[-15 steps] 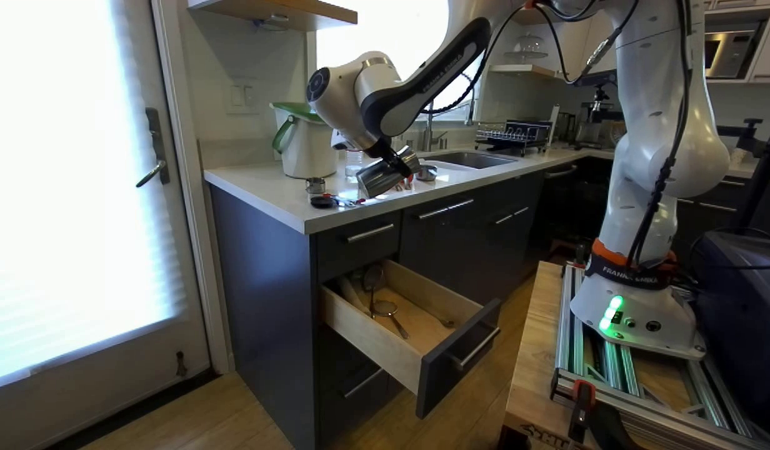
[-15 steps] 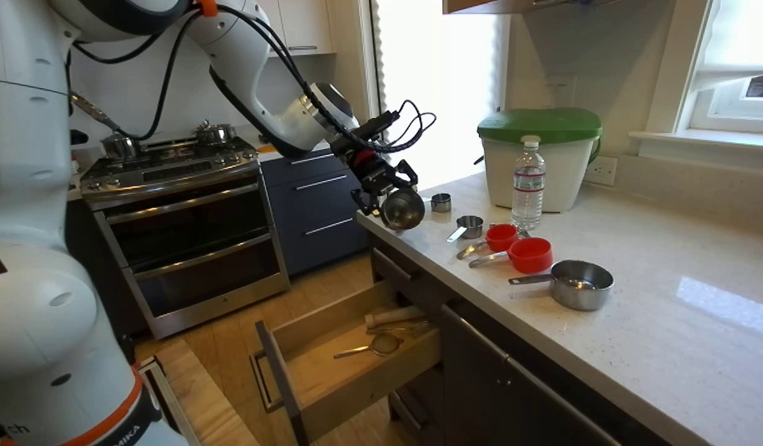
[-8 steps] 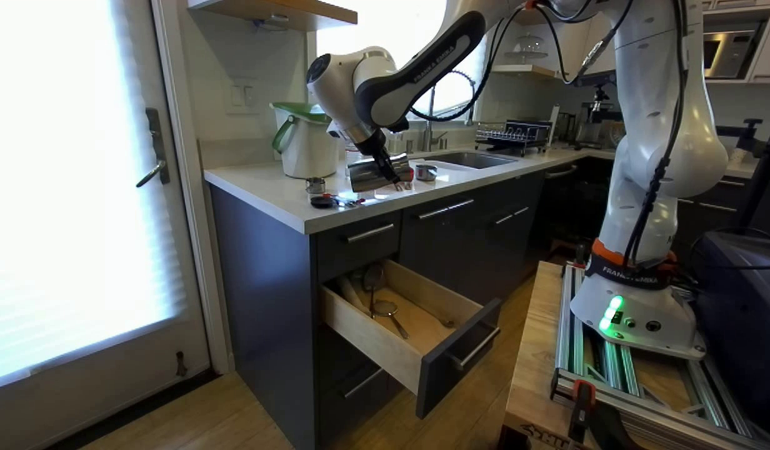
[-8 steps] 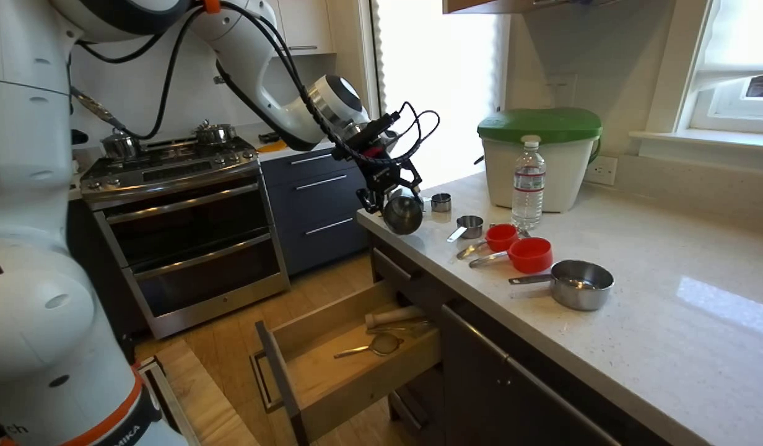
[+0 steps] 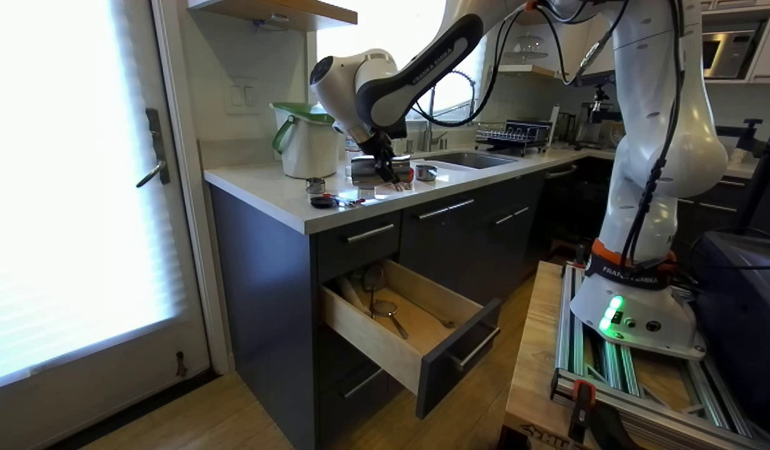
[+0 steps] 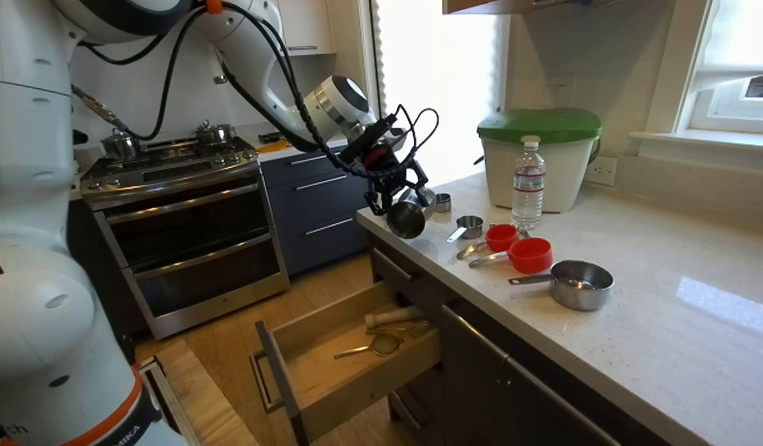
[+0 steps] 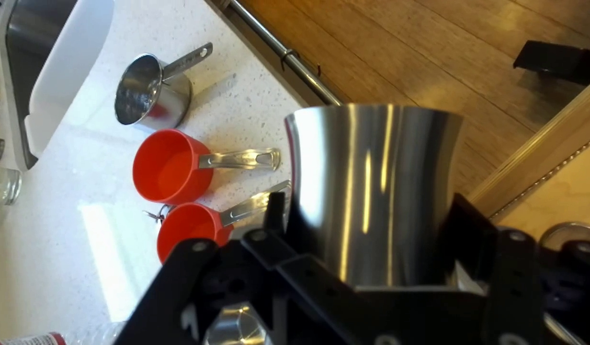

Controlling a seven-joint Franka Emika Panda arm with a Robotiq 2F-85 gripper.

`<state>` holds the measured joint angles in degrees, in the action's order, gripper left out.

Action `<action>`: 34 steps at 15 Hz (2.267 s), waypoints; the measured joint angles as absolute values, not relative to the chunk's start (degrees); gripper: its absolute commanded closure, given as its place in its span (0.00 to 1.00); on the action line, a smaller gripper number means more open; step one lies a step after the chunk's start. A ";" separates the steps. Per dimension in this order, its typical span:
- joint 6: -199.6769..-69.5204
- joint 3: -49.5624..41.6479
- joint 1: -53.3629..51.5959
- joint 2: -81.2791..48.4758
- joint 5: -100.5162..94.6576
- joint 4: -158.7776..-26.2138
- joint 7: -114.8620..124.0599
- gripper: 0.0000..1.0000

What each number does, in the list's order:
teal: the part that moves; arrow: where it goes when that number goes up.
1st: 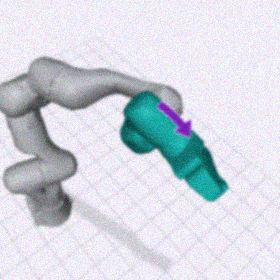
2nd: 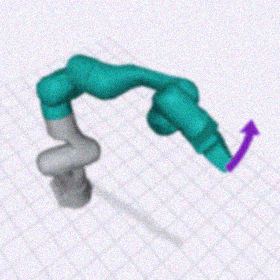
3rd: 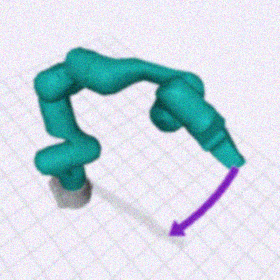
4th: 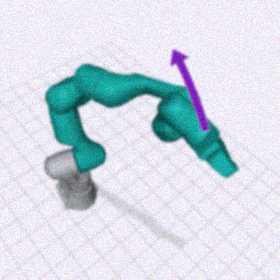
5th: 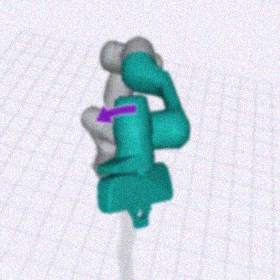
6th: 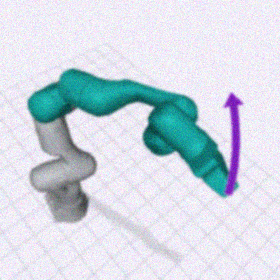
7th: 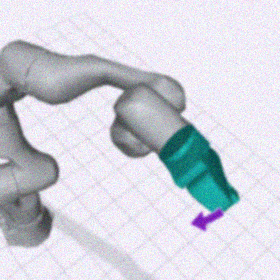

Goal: Remove the cocktail shaker from the drawer and put it on the counter top

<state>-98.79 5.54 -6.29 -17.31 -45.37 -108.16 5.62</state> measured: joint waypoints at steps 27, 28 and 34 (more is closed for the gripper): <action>-105.79 0.85 -5.76 -23.90 -29.28 -98.52 11.24 0.44; -106.02 0.64 -5.76 -24.25 -29.04 -98.02 11.58 0.44; -106.21 -0.41 -5.78 -26.32 -28.53 -95.03 12.54 0.44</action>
<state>-106.21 -0.41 -5.78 -26.32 -28.53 -95.03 12.54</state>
